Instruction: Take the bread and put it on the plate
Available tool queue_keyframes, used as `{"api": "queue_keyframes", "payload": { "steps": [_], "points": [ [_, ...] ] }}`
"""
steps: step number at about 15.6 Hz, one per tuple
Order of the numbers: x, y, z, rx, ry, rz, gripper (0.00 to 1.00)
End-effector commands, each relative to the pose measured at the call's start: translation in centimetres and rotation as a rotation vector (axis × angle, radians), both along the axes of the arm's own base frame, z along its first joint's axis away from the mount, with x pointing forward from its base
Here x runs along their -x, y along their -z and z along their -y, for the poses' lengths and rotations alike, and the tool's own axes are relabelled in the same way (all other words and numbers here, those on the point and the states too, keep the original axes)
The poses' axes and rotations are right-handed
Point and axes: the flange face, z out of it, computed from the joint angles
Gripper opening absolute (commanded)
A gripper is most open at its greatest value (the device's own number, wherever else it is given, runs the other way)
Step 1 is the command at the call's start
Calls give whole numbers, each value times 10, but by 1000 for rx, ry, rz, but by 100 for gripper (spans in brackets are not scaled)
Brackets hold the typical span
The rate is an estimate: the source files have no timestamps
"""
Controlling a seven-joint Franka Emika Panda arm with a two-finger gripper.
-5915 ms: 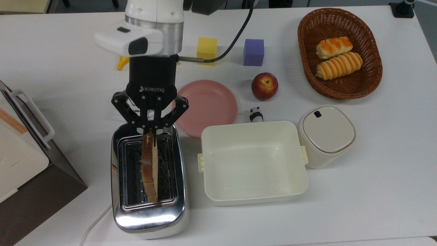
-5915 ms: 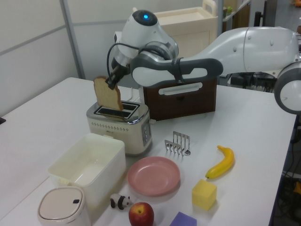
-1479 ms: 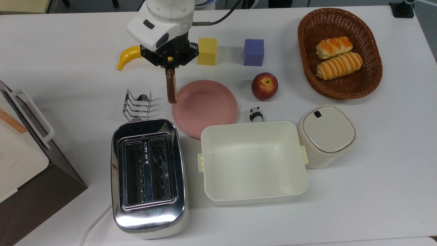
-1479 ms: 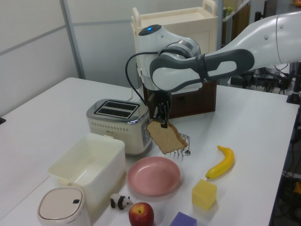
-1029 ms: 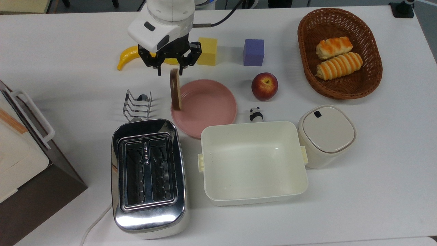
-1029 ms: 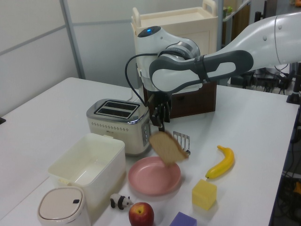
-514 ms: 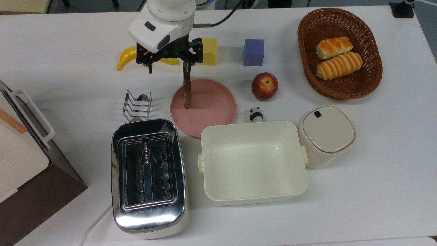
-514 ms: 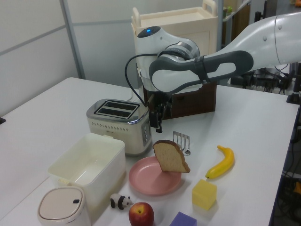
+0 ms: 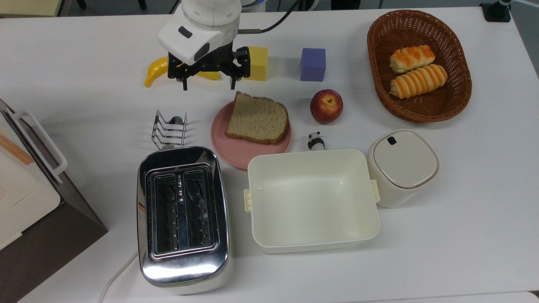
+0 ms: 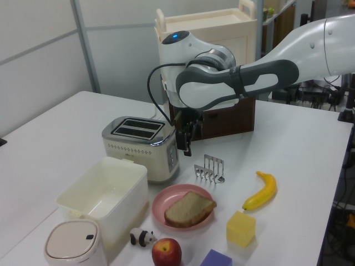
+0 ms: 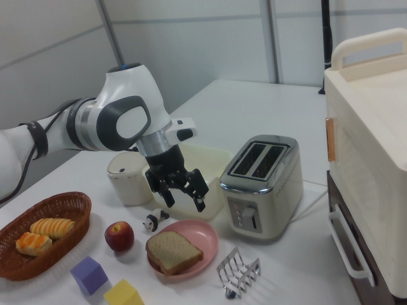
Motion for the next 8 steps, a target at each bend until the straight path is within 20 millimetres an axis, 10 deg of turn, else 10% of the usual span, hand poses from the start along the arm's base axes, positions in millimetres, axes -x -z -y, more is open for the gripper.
{"api": "queue_keyframes", "payload": {
  "steps": [1,8],
  "points": [
    [5,-24,3,16,-9,38,100],
    [14,-80,13,10,40,26,100]
  ]
}}
